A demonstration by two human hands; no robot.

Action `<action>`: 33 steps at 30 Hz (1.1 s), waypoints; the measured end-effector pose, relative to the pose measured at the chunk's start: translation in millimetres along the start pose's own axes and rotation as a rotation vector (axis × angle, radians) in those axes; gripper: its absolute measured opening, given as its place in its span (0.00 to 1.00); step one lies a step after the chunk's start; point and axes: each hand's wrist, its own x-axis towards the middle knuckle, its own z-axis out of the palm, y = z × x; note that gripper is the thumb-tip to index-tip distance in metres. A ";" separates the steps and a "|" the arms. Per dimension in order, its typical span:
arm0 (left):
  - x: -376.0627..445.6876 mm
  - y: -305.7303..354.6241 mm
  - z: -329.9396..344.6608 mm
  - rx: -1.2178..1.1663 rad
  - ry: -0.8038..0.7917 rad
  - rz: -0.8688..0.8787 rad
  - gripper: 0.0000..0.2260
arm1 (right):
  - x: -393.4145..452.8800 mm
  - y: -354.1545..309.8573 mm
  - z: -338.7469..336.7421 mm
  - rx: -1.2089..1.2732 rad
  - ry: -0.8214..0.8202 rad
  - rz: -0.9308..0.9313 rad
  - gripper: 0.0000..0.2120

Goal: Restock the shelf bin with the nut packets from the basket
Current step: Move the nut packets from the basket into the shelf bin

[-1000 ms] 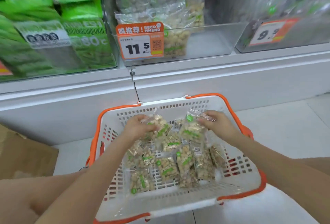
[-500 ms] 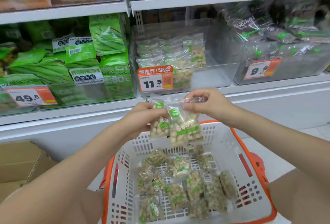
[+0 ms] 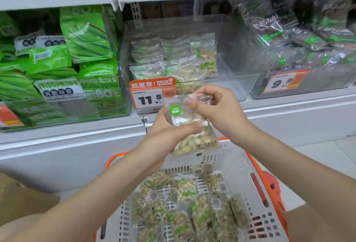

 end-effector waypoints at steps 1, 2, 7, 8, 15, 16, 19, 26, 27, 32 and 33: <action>3.7 -0.1 -0.9 -0.009 0.008 0.010 0.38 | 2.1 1.8 0.2 0.009 0.006 0.005 0.06; 7.2 0.6 -3.3 -0.001 0.025 0.009 0.37 | 3.5 2.4 -0.6 0.029 0.011 0.011 0.08; 19.4 5.0 -19.3 0.033 0.092 -0.014 0.32 | 2.6 2.5 -8.2 -0.072 -0.122 -0.080 0.16; 19.8 6.4 -22.0 0.053 0.082 -0.013 0.34 | 0.5 3.0 -8.5 -0.091 -0.201 -0.097 0.19; 9.5 6.7 -26.9 -0.042 -0.169 -0.001 0.32 | -15.7 8.4 0.6 -0.026 -0.375 -0.038 0.37; 9.6 7.4 -27.2 -0.027 -0.163 0.001 0.35 | -16.4 6.7 0.3 0.022 -0.363 -0.005 0.38; 9.9 9.2 -27.5 0.009 -0.130 0.025 0.38 | -17.8 3.6 -2.4 0.119 -0.372 0.056 0.39; 0.4 3.5 -13.5 -0.082 0.004 0.029 0.34 | -19.2 -0.5 -3.4 0.162 -0.421 0.077 0.41; -0.7 3.6 -10.8 -0.101 0.005 0.028 0.34 | -19.1 -0.4 -3.6 0.162 -0.406 0.068 0.41; -3.2 0.0 -4.0 -0.199 0.006 0.019 0.29 | -21.8 4.1 -1.3 0.202 -0.314 0.062 0.39; -3.8 0.2 -2.7 -0.199 -0.004 0.016 0.29 | -22.1 4.6 -2.9 0.205 -0.321 0.063 0.38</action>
